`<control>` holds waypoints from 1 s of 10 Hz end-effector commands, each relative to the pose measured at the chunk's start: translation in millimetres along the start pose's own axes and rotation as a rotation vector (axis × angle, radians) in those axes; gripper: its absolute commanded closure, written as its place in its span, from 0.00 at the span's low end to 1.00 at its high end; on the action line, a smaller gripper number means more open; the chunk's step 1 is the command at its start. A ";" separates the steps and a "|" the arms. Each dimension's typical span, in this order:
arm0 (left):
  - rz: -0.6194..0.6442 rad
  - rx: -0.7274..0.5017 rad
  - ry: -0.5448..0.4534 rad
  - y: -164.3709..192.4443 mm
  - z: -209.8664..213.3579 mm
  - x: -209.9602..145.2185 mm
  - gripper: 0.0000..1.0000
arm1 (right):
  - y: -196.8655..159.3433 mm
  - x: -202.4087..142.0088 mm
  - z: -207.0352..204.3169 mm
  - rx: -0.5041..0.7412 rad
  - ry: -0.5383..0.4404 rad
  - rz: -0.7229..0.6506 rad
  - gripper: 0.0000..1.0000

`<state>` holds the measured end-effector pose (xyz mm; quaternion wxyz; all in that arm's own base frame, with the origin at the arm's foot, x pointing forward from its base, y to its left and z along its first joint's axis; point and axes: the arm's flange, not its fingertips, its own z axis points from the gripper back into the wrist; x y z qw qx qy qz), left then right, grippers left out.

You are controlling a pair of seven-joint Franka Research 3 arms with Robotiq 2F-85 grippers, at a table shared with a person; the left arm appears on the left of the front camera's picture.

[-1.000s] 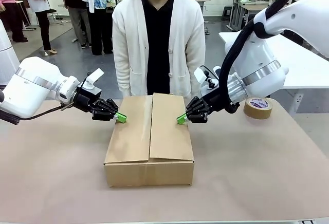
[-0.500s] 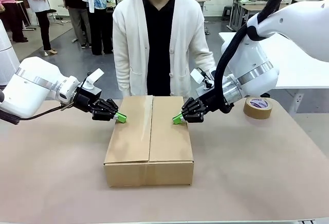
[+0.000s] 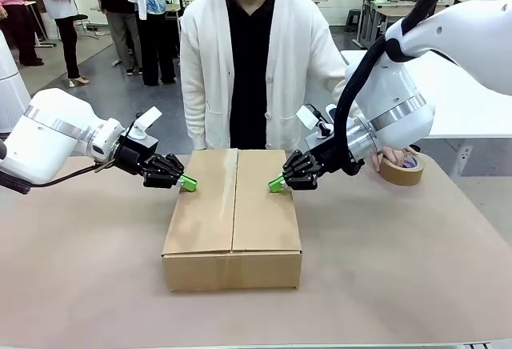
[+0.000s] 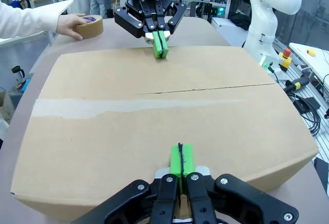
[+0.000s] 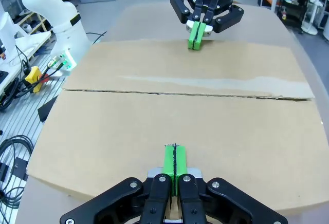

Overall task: Wrap the clocks to prevent damage.
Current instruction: Push the left (or right) flap of the Package Box to close it, then after the human seals the box with tape, release both hands from the side flaps of the Package Box.

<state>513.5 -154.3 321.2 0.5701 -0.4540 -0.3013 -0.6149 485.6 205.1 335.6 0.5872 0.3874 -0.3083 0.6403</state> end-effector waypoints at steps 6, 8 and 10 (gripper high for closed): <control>-0.003 0.004 0.007 0.2 -2.9 -3.4 1.00 | -0.2 -2.5 -1.8 0.002 0.001 -0.014 0.99; -0.003 0.004 0.007 0.2 -2.9 -3.4 1.00 | -0.2 -2.5 -1.8 0.002 0.001 -0.014 0.99; -0.003 0.004 0.007 0.2 -2.9 -3.4 1.00 | -0.2 -2.5 -1.8 0.002 0.001 -0.014 0.99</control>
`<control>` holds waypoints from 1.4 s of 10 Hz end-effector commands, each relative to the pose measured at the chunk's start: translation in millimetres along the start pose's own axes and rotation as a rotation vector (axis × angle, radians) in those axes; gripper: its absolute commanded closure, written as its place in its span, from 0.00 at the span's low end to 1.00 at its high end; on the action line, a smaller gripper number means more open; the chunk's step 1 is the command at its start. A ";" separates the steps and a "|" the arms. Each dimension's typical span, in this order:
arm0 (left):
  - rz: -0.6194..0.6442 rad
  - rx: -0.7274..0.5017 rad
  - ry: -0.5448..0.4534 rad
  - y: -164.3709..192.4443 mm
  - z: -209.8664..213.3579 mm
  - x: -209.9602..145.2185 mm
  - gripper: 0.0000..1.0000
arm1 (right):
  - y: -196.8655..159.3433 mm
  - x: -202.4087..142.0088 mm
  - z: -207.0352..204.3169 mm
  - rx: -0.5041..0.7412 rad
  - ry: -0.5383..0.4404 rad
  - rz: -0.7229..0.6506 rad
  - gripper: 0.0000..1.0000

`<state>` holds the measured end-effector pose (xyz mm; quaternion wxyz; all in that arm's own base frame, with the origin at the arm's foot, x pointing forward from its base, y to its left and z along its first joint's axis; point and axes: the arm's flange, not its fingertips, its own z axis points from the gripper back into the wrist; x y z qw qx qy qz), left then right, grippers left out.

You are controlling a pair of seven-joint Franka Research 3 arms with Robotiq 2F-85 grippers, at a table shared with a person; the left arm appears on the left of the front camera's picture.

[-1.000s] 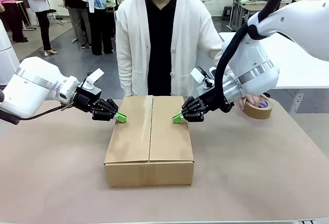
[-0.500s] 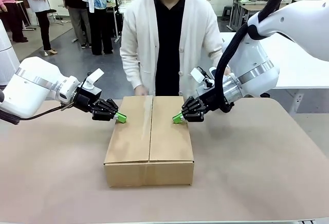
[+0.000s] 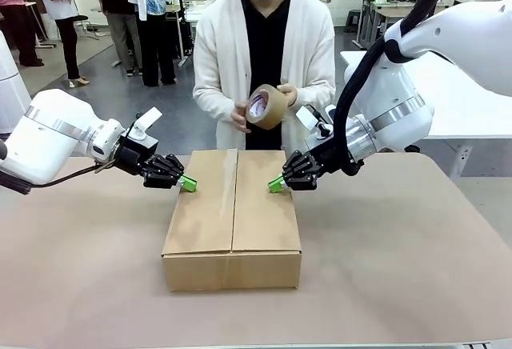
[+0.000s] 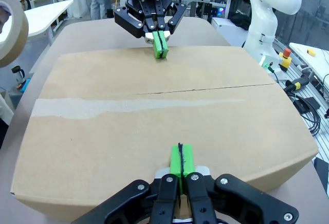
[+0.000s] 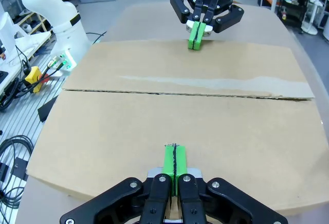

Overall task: Wrap the clocks to prevent damage.
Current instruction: After the human seals the box with tape, release both hands from the side flaps of the Package Box.

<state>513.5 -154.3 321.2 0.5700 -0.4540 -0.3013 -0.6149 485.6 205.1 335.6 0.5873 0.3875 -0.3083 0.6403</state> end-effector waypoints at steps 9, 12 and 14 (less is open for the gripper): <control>-0.003 0.004 0.007 0.2 -2.9 -3.4 1.00 | -0.2 -2.5 -1.8 0.002 0.001 -0.014 0.99; -0.003 0.004 0.007 0.2 -2.9 -3.4 1.00 | -0.2 -2.5 -1.8 0.002 0.001 -0.014 0.99; -0.003 0.004 0.007 0.2 -2.9 -3.4 1.00 | -0.2 -2.5 -1.8 0.002 0.001 -0.014 0.99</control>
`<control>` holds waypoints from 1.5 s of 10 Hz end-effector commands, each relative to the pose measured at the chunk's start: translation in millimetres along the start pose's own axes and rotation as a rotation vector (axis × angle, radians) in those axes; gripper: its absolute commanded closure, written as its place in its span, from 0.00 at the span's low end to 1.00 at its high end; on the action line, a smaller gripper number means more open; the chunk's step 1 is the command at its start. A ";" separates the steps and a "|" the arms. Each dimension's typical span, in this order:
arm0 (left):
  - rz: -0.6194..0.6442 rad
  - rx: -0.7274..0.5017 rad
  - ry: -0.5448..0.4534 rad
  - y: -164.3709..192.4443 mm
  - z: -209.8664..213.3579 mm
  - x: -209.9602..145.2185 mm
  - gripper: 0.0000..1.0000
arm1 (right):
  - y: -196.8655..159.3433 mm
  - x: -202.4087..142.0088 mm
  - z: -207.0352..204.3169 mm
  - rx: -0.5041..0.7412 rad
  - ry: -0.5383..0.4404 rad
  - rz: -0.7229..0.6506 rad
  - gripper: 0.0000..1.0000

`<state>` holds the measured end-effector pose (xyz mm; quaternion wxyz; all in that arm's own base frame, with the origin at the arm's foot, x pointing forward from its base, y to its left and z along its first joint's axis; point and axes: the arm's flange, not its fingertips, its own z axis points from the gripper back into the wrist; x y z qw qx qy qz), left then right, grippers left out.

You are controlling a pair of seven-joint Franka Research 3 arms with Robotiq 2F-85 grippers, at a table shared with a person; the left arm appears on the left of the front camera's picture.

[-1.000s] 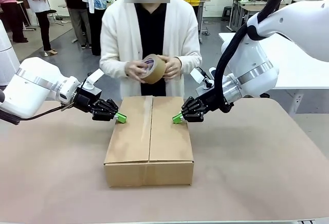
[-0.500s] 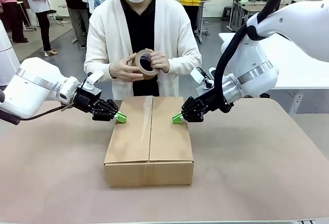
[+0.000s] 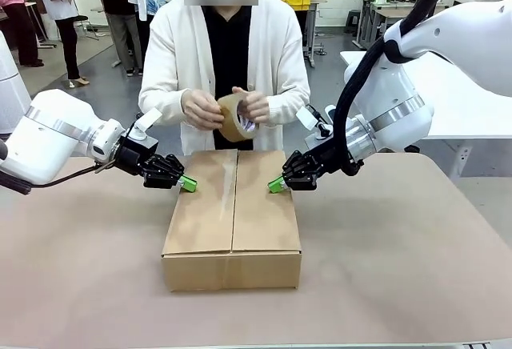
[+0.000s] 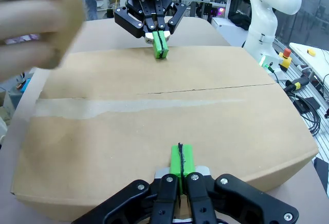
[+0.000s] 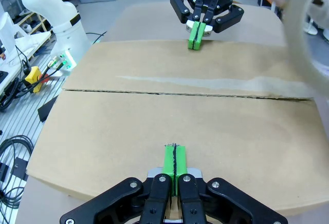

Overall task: Wrap the clocks to prevent damage.
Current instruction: After the human seals the box with tape, release both hands from the side flaps of the Package Box.

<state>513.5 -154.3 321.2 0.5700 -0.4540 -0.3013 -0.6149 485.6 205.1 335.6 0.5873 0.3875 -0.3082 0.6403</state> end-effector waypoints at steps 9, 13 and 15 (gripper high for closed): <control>-0.003 0.004 0.007 0.2 -2.9 -3.4 1.00 | -0.2 -2.5 -1.8 0.002 0.001 -0.014 0.99; -0.003 0.004 0.007 0.2 -2.9 -3.4 1.00 | -0.2 -2.5 -1.8 0.002 0.001 -0.014 0.99; -0.003 0.004 0.007 0.2 -2.9 -3.4 1.00 | -0.2 -2.5 -1.8 0.002 0.001 -0.014 0.99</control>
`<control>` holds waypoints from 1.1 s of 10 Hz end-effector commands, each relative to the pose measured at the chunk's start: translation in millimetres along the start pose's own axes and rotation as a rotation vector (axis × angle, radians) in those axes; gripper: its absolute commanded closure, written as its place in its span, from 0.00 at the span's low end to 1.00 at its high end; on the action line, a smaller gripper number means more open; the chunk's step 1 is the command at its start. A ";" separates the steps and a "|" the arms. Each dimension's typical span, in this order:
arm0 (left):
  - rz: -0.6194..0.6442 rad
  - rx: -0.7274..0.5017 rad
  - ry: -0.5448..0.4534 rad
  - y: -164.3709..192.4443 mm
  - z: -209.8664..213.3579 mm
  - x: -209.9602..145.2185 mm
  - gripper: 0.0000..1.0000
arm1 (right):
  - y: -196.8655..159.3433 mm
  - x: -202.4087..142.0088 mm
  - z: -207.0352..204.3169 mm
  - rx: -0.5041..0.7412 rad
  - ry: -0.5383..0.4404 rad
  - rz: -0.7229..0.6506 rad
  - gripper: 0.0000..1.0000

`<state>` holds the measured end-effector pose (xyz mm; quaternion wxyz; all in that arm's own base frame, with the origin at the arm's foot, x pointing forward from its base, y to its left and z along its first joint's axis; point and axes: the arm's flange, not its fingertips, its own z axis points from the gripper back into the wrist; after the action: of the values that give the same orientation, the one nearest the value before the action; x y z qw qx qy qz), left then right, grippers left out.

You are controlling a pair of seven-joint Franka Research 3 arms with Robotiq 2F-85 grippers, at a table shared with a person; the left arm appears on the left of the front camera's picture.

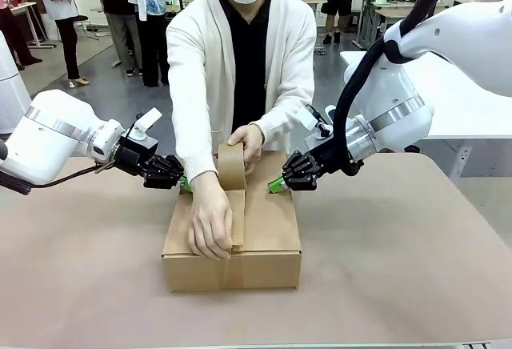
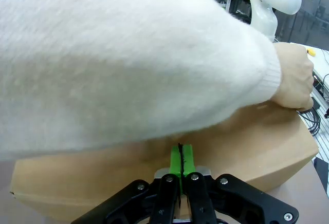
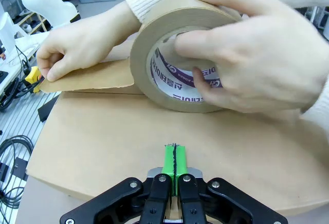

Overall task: Wrap the clocks to prevent damage.
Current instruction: After the human seals the box with tape, release both hands from the side flaps of the Package Box.

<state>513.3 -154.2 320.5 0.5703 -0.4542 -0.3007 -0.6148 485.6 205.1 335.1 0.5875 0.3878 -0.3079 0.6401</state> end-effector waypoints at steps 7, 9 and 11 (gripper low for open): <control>-0.004 0.004 0.007 0.3 -2.6 -2.7 1.00 | -0.1 -2.0 -1.5 0.001 0.001 -0.013 0.99; -0.004 0.004 0.007 0.3 -2.6 -2.7 1.00 | -0.1 -2.0 -1.5 0.001 0.001 -0.013 0.99; -0.004 0.004 0.007 0.3 -2.6 -2.7 1.00 | -0.1 -2.0 -1.5 0.001 0.001 -0.013 0.99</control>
<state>513.3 -154.2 320.2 0.5704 -0.4543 -0.3005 -0.6148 485.6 205.1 334.9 0.5876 0.3879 -0.3078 0.6400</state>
